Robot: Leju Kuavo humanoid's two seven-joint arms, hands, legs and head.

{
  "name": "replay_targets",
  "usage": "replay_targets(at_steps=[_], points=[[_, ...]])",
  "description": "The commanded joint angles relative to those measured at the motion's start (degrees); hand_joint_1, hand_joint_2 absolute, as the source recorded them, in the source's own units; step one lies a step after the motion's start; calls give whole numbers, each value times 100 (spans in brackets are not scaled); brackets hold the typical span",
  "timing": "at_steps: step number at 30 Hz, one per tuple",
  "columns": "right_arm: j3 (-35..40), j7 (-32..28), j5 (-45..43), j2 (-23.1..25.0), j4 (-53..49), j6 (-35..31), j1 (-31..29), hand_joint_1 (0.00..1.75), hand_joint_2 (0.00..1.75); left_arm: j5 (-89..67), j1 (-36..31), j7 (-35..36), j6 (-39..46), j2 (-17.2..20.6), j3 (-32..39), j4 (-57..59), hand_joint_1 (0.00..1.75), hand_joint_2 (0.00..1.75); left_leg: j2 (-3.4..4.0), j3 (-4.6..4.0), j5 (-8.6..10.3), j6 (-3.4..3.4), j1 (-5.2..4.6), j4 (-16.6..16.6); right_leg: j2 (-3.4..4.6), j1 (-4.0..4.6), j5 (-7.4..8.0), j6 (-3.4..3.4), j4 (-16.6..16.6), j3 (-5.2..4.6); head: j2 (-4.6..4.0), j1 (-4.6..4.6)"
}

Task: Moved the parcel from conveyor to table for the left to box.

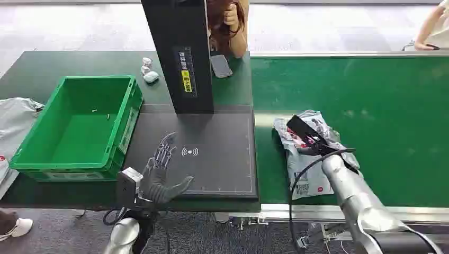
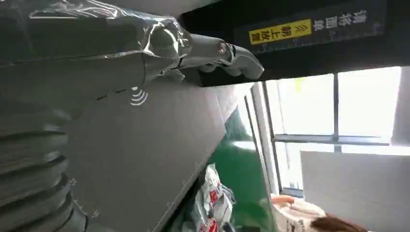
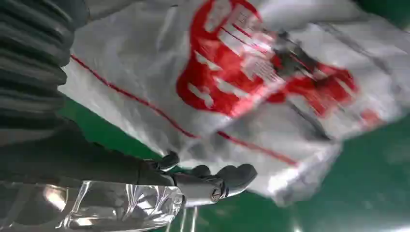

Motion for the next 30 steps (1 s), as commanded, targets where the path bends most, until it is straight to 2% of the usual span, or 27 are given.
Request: replay_targets(at_steps=[1, 3, 4, 5, 6, 7, 8, 12, 13, 14, 17, 20, 21, 22, 23, 27, 30], points=[[-442, 1233, 2927, -1179, 4282, -1410, -3199, 0, 175, -10, 55, 38, 3, 245, 20, 9, 0, 175, 5, 21, -6, -4, 3, -4, -2, 5, -4, -6, -7, 22, 0, 0], [-424, 1386, 3025, -1336, 5087, -1257, -3793, 0, 175, 25, 15, 25, 20, 272, 18, 20, 0, 175, 7, 22, -6, -5, 4, -5, 0, 6, -3, -7, -9, 23, 0, 0], [821, 4268, 4710, -1155, 6030, 84, -3481, 175, 175, 55, -152, 333, 256, 306, -241, 106, 0, 175, 11, 25, -8, -5, 4, -6, 3, 6, -3, -7, -10, 26, 0, 0], [400, 3457, 4226, -1128, 5656, -296, -3301, 175, 175, 174, -215, 228, 357, 352, -161, 166, 0, 175, 20, 29, -9, -4, 5, -6, 12, 7, 0, -7, -13, 29, 0, 2], [-601, 687, 1700, -963, 3292, -1577, -2377, 175, 175, 377, 30, 2, 565, 509, -114, -115, 0, 175, 26, 23, -7, -3, 5, -4, 19, 7, 5, -5, -12, 21, 0, 2], [-687, -946, 418, -1034, 1565, -2858, -2052, 175, 175, 449, -197, -70, 784, 427, -155, -230, 0, 175, 25, 21, -5, -1, 5, -2, 19, 7, 6, -3, -12, 21, 0, 0], [930, -351, 1856, -1088, 1409, -2754, -2526, 175, 175, 448, -29, -198, 866, 374, 113, -297, 0, 175, 15, 28, 4, 3, 2, -8, 6, 5, 11, 0, -16, 31, 0, 0], [973, -325, 1900, -1041, 1495, -2791, -2567, 175, 175, 445, -25, -203, 863, 364, 113, -294, 0, 175, 6, 17, 6, 8, -1, 3, 2, 1, 17, 9, -5, 22, 0, 2], [1630, -253, 2727, -1144, 1926, -2507, -2958, 175, 175, 391, -45, -231, 812, 342, 136, -277, 0, 175, -7, 14, 5, 8, 2, 2, -9, 4, 13, 12, -7, 22, 0, 0], [1665, -219, 2751, -1105, 1973, -2493, -3009, 175, 175, 385, -50, -232, 808, 336, 143, -271, 0, 175, 4, 33, -1, 5, 4, -5, 0, 7, 12, 8, -17, 40, 0, 2], [2729, -107, 3676, -963, 2754, -2277, -3750, 175, 175, 362, -104, -252, 777, 366, 206, -154, 0, 175, -21, 14, 3, 5, 3, -1, -21, 4, 8, 15, -15, 27, 0, 0], [3620, 35, 3896, -666, 3446, -2027, -4352, 175, 175, 398, -123, -310, 729, 353, 295, -89, 0, 175, -25, 27, 8, 8, 6, -6, -28, 7, 10, 13, -32, 50, 0, 0], [3710, 47, 3909, -619, 3537, -1986, -4410, 175, 175, 399, -128, -312, 727, 353, 297, -79, 0, 175, -8, 28, 3, 7, 3, -4, -12, 5, 10, 12, -26, 46, 0, 2], [4053, 12, 4115, -566, 3763, -1859, -4577, 175, 175, 400, -143, -320, 725, 365, 289, -63, 0, 175, -18, -14, -2, 11, -3, 7, -20, -2, 1, 17, -8, 3, 0, 0], [4478, -27, 4376, -512, 4015, -1721, -4758, 175, 175, 408, -172, -333, 720, 389, 267, -34, 0, 175, 27, 6, -16, 8, -2, 6, 25, 2, 7, 13, -10, 11, 0, 2], [4566, 22, 4404, -469, 4106, -1785, -4754, 175, 175, 410, -199, -335, 718, 393, 255, -14, 0, 175, 27, 11, -5, 1, 6, 0, 22, 10, 10, 4, -10, 15, 0, -2], [5353, -60, 4810, -408, 4533, -1458, -4915, 175, 175, 474, -297, -358, 689, 441, 173, 63, 0, 175, 10, 4, -2, 3, 4, 2, 4, 6, 7, 6, -6, 11, 0, 0]])
